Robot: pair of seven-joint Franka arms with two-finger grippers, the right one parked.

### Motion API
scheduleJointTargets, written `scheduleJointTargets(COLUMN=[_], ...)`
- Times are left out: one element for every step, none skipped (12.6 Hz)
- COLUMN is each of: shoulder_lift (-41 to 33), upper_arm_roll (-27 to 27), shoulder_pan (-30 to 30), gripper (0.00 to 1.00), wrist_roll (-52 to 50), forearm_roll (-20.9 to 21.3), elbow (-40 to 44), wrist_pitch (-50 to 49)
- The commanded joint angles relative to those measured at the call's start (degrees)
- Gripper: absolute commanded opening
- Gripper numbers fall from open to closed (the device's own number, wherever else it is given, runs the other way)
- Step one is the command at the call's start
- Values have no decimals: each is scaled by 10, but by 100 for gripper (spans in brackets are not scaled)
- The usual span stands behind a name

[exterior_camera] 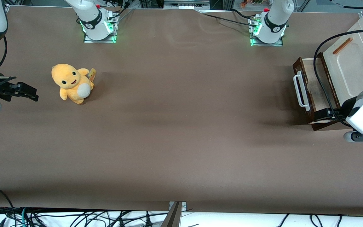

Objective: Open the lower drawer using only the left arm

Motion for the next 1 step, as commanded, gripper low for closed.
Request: scheduleJointTargets(shoulder_lift=[-10], upper_arm_roll=[1], shoulder_pan=[1], gripper=[100], wrist_roll=[20], forearm_roll=[14], elbow=[-6], wrist_pitch=[-10])
